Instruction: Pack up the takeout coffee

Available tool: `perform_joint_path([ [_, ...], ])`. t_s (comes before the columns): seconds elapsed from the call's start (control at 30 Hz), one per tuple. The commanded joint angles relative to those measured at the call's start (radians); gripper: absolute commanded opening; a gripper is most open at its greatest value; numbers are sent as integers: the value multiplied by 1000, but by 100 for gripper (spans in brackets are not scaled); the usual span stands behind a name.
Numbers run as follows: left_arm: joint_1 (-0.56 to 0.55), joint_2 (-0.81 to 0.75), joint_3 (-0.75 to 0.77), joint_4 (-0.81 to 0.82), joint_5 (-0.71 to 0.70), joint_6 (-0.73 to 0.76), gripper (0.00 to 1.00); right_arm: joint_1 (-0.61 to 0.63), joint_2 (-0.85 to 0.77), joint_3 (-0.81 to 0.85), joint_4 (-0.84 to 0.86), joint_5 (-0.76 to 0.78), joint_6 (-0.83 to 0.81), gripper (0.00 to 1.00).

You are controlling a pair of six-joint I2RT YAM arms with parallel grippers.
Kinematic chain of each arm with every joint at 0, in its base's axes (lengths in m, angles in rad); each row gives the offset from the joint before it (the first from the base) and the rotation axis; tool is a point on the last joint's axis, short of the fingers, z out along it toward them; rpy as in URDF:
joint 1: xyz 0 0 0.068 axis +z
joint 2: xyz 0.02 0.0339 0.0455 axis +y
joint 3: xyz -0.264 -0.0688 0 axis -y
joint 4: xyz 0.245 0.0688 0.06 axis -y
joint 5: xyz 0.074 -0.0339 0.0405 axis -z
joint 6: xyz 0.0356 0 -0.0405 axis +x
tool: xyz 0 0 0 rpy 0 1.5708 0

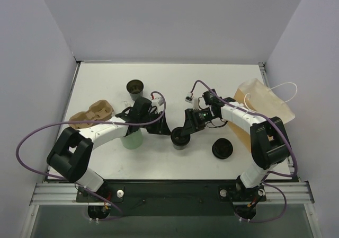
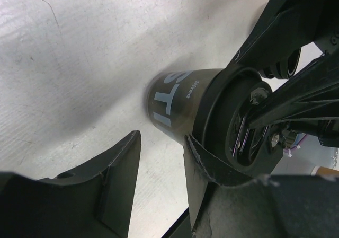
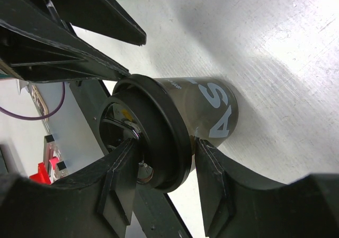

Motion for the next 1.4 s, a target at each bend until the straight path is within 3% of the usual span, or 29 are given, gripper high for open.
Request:
perform_joint_path([
  [0.0,0,7,-19,88,49,-8,47,10,35,-45,-27,144,-72,29],
  [0.37,7,-78,21,72,-11,-31,48,3,38,-49,-24,146,-64,27],
  [0.93,3,2,-36,178,57,-59,44,-8,35,-61,2,117,-41,26],
  [1.2,-22,21,-110,159,-69,-54,43,-13,29,-72,36,126,-35,24],
  [1.37,-66,42,-116,55,-196,-57,42,-13,29,-75,46,149,-35,23],
])
